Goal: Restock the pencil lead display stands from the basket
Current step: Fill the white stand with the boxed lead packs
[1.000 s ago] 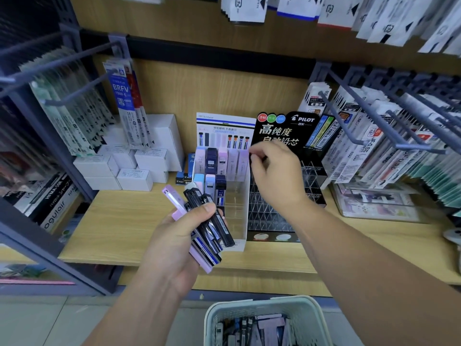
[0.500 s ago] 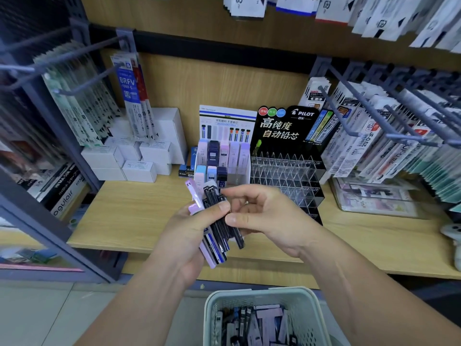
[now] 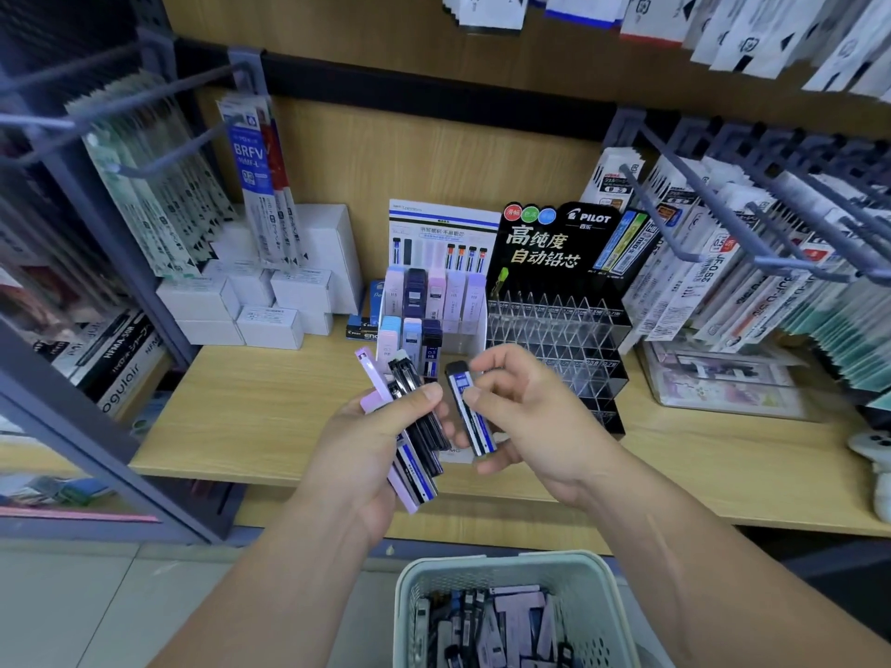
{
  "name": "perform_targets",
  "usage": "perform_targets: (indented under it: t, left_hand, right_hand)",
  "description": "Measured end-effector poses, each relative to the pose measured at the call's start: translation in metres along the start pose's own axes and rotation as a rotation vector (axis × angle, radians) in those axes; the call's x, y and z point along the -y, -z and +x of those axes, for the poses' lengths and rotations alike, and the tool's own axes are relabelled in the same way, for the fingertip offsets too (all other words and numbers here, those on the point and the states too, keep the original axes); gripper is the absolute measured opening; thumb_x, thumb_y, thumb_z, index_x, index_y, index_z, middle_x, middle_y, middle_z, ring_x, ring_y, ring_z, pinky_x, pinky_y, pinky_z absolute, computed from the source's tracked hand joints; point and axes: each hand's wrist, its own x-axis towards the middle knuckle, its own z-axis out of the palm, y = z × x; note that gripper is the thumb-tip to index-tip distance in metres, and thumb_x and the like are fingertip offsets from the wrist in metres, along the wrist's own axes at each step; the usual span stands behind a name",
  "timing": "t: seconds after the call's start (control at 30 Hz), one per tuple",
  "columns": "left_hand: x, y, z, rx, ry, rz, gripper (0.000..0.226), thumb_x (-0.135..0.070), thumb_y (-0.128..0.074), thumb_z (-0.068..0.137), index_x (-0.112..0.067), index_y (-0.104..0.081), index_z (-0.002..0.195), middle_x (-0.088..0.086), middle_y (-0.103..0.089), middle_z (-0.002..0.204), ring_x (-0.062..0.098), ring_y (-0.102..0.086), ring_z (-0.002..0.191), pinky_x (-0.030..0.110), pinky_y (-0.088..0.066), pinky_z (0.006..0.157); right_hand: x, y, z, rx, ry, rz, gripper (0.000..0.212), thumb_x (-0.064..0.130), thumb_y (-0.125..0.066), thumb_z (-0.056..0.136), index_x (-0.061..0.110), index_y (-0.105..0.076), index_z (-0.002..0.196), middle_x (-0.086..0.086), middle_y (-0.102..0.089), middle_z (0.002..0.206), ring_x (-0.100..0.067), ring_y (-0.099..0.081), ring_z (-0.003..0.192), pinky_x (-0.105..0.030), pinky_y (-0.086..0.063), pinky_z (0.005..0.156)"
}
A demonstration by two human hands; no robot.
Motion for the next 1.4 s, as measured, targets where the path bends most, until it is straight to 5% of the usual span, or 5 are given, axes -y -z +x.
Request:
perform_targets:
  t: [0.43, 0.77, 0.97, 1.17, 1.4]
  left_hand:
    - [-0.005, 0.004, 0.003, -0.096, 0.031, -0.123, 0.014, -0.016, -0.078, 0.081, -0.01, -0.071, 0.092, 0.012, -0.075, 0.084, 0.022, -0.071, 0.068, 0.028, -0.056, 0.054]
    - [-0.007, 0.006, 0.006, -0.093, 0.018, -0.163, 0.02, -0.017, -0.077, 0.08, -0.01, -0.07, 0.097, 0.011, -0.075, 0.085, 0.021, -0.072, 0.07, 0.031, -0.057, 0.066]
    - [-0.01, 0.012, 0.008, -0.092, 0.01, -0.199, 0.016, -0.014, -0.076, 0.084, -0.008, -0.07, 0.098, 0.012, -0.073, 0.084, 0.022, -0.072, 0.066, 0.028, -0.056, 0.052]
    - [-0.009, 0.011, 0.008, -0.088, 0.011, -0.198, 0.022, -0.015, -0.078, 0.081, -0.008, -0.07, 0.1, 0.013, -0.075, 0.089, 0.023, -0.072, 0.069, 0.032, -0.059, 0.059]
    - [-0.008, 0.001, 0.002, -0.006, -0.028, -0.145, 0.054, -0.02, -0.083, 0.068, -0.007, -0.069, 0.118, 0.02, -0.073, 0.109, 0.039, -0.071, 0.097, 0.063, -0.053, 0.091]
  right_hand:
    - [0.028, 0.042, 0.02, -0.409, 0.214, -0.654, 0.015, 0.022, -0.085, 0.081, 0.029, -0.072, 0.082, 0.004, -0.069, 0.078, -0.008, -0.061, 0.062, -0.03, -0.057, 0.059]
    - [0.052, 0.027, 0.067, -0.234, 0.372, -1.151, 0.02, 0.014, -0.069, 0.093, 0.016, -0.077, 0.111, 0.0, -0.071, 0.094, -0.015, -0.063, 0.088, -0.026, -0.05, 0.082]
    - [0.052, 0.034, 0.063, -0.298, 0.229, -0.871, 0.011, 0.002, -0.076, 0.078, 0.01, -0.07, 0.082, -0.004, -0.069, 0.068, -0.017, -0.068, 0.059, -0.035, -0.058, 0.058]
    - [0.036, 0.034, 0.03, -0.125, 0.087, -0.007, 0.029, -0.008, -0.064, 0.092, 0.005, -0.067, 0.117, -0.009, -0.067, 0.081, -0.019, -0.07, 0.069, -0.027, -0.059, 0.066]
    - [0.021, 0.003, -0.001, 0.214, 0.218, -0.411, 0.077, -0.01, -0.072, 0.083, 0.032, -0.049, 0.144, -0.004, -0.071, 0.096, -0.021, -0.065, 0.079, -0.029, -0.055, 0.075]
